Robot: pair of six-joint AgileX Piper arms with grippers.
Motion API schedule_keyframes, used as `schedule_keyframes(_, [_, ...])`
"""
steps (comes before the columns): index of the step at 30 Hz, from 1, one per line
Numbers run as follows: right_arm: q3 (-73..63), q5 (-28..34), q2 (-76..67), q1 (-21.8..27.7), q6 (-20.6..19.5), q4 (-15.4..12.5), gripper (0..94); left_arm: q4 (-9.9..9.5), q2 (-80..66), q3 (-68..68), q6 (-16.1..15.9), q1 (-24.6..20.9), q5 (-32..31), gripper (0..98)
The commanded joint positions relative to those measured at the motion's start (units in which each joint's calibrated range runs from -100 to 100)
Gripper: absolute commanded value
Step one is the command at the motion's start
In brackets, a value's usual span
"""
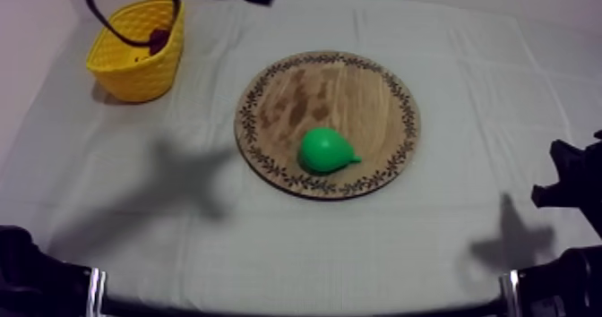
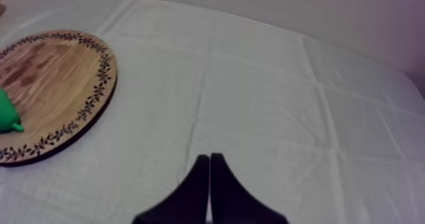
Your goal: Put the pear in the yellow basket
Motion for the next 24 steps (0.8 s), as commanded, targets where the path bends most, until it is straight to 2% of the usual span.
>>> schedule_keyframes(1, [0.1, 0.0, 0.0, 0.0, 0.0, 0.0, 0.5, -0.02, 2.0, -0.4, 0.4, 1.1, 0.1, 0.0])
schedule_keyframes(9, [0.1, 0.0, 0.0, 0.0, 0.0, 0.0, 0.5, -0.18, 8.4, -1.1, 1.1, 2.4, -0.4, 0.0])
schedule_keyframes(18, [0.1, 0.0, 0.0, 0.0, 0.0, 0.0, 0.5, -1.51, 14.8, -1.7, -0.3, 2.7, -1.0, 0.0])
schedule_keyframes(24, [0.1, 0.0, 0.0, 0.0, 0.0, 0.0, 0.5, -1.90, 18.6, -2.8, -2.8, 2.7, -1.9, 0.0])
